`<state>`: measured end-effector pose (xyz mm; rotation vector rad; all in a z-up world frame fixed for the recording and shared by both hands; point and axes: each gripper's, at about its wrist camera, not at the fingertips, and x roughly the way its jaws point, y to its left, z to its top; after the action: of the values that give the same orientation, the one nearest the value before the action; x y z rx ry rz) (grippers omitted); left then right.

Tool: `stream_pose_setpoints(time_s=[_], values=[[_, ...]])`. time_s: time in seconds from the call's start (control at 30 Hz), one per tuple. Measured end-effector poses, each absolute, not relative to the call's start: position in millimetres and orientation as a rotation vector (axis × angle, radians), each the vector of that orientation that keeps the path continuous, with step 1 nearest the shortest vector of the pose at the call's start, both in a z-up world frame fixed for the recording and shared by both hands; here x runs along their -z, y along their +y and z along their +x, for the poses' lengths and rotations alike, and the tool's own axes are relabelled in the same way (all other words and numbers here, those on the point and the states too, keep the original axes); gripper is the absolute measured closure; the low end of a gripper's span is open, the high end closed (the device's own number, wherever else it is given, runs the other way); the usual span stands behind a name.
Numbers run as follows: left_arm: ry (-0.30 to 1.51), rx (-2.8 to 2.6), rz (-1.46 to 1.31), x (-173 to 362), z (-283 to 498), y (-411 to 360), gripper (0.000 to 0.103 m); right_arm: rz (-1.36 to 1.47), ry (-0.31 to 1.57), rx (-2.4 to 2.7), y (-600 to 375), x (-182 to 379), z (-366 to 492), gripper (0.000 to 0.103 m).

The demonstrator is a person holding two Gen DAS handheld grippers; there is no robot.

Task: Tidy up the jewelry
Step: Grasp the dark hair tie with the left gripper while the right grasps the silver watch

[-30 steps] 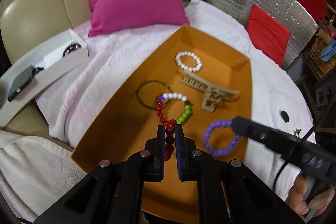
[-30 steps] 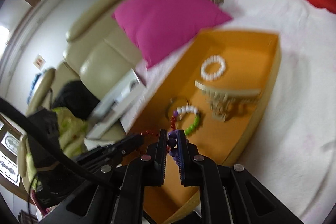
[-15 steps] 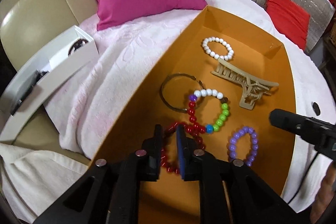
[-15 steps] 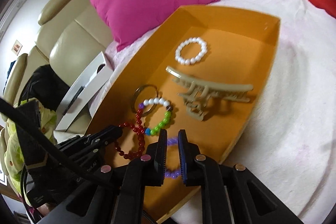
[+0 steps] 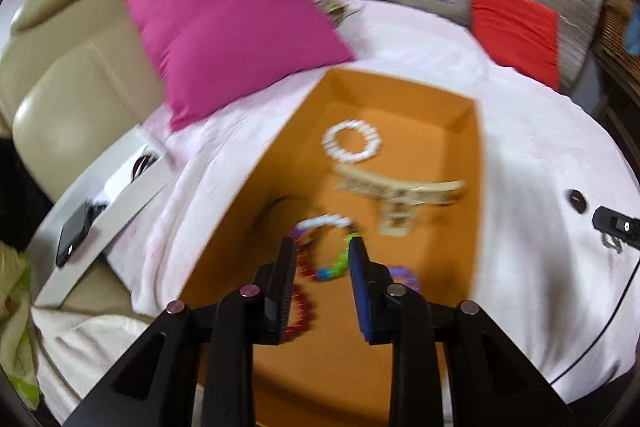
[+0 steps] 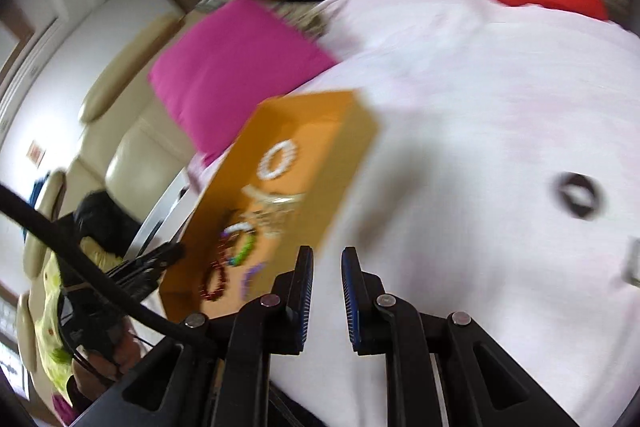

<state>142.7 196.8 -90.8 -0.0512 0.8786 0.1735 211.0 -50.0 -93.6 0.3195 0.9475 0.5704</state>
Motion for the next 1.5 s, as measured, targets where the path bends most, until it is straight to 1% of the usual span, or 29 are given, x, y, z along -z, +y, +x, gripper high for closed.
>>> stream_pose_setpoints(time_s=[0.07, 0.13, 0.2, 0.23, 0.3, 0.37, 0.53, 0.63, 0.93, 1.17, 1.5], values=[[0.855, -0.139, -0.006, 81, 145, 168, 0.061, 0.360, 0.934, -0.506, -92, 93, 208, 0.083], [0.836, -0.101, 0.035, 75, 149, 138, 0.056, 0.404, 0.918, -0.442, -132, 94, 205, 0.069], [0.832, -0.064, 0.063, 73, 154, 113, 0.050, 0.484, 0.896, -0.380, -178, 95, 201, 0.062], [0.831, -0.047, 0.078, 72, 158, 98, 0.046, 0.514, 0.889, -0.361, -194, 96, 200, 0.061], [0.821, -0.014, 0.117, 73, 166, 65, 0.045, 0.563, 0.894, -0.305, -225, 100, 198, 0.062], [0.826, 0.019, 0.138, 80, 176, 35, 0.041, 0.591, 0.889, -0.280, -246, 104, 196, 0.062], [0.837, 0.101, 0.156, 109, 201, -23, 0.040, 0.632, 0.935, -0.225, -286, 125, 195, 0.062], [0.854, 0.169, 0.130, 123, 211, -44, 0.040, 0.639, 0.954, -0.197, -303, 134, 196, 0.062], [0.859, 0.230, 0.139, 137, 246, -88, 0.040, 0.648, 0.986, -0.181, -316, 158, 208, 0.062], [0.825, 0.268, 0.188, 141, 265, -112, 0.040, 0.675, 1.005, -0.178, -309, 166, 225, 0.062], [0.909, 0.348, 0.110, 157, 288, -112, 0.038, 0.744, 1.010, -0.145, -301, 175, 252, 0.061]])
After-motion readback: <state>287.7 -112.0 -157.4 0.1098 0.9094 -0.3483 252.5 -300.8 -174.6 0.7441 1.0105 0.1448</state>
